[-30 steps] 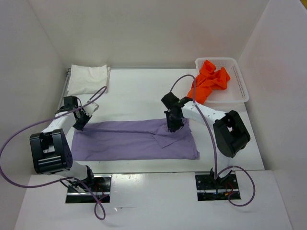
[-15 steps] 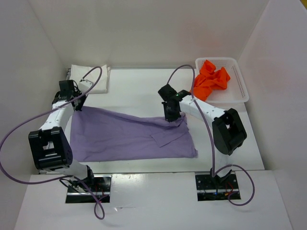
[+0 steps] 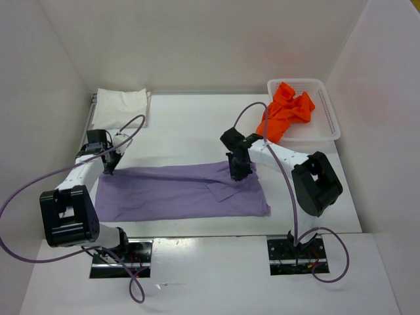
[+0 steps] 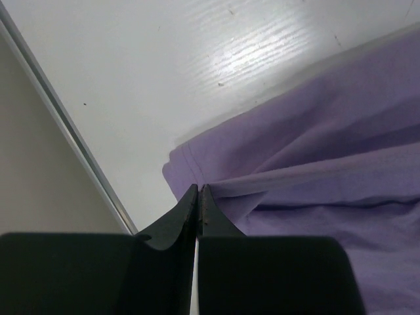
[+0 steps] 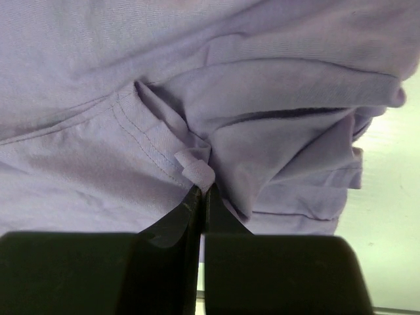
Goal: Fold and stack the t-shirts
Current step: Fold the other side of the tshirt into a rectangle
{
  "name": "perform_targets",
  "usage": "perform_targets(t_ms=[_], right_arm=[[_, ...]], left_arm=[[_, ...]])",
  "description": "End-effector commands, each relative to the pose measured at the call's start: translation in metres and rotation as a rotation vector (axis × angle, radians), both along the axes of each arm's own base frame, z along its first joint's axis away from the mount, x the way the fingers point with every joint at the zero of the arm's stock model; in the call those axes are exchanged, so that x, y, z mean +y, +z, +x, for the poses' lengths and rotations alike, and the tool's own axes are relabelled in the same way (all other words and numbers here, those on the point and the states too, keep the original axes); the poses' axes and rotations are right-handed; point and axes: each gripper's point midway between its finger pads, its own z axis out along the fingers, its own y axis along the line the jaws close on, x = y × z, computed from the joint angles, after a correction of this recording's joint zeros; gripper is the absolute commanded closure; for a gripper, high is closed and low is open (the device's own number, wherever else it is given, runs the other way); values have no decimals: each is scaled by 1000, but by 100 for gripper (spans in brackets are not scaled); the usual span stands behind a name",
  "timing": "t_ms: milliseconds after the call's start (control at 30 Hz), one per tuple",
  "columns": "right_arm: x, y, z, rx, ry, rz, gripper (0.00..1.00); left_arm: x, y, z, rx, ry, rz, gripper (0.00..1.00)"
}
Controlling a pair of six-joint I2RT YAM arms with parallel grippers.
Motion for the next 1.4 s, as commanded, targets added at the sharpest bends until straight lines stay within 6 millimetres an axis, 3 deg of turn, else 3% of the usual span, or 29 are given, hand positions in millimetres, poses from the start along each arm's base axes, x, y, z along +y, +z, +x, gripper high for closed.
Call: perform_targets(t_ms=[0,133,200,233,367,433,633,767,900,933,1000,1033,1067,1100,1167,1267,1367], right_arm=[[5,6,-3,-30,-6,36,100],[6,1,-8,-3,-1,40,97],[6,1,-8,-3,-1,40,84],[6,1,-8,-4,8,38,68],[6,6,-11,-12,11,55,50],[9,10,-19,5,32,92,50],[17,31,-37,9,114,156,51],[15,61,-36,-37,169,167,61],[12,82,-16,-134,165,136,57],[16,81,-11,-141,166,140,54],[27,70,10,-138,179,107,42],[32,50,20,-109,175,76,40],[42,53,37,-146,170,85,35],[45,48,44,-144,176,70,25],[57,31,57,-128,193,66,20],[65,7,58,-83,217,76,20],[61,-12,42,-19,226,77,23]], left_arm=[[6,-4,-15,46,-17,53,99],[4,-8,-25,79,-19,45,94],[2,-9,-33,107,-19,38,82],[1,-7,-36,112,-20,37,78],[-2,7,-54,129,-43,46,62],[1,5,-68,156,-48,81,55],[12,12,-94,185,-20,157,53],[21,39,-89,130,50,174,52],[19,69,-68,16,78,142,41],[18,81,-58,-34,78,129,39],[6,85,-45,-72,65,50,34],[-2,91,-38,-99,46,20,32],[-11,102,-27,-140,39,-20,31],[-23,104,-19,-154,8,-79,28],[-41,113,-7,-173,-22,-150,27],[-54,112,-2,-168,-36,-179,27],[-57,102,-3,-145,-43,-184,27]])
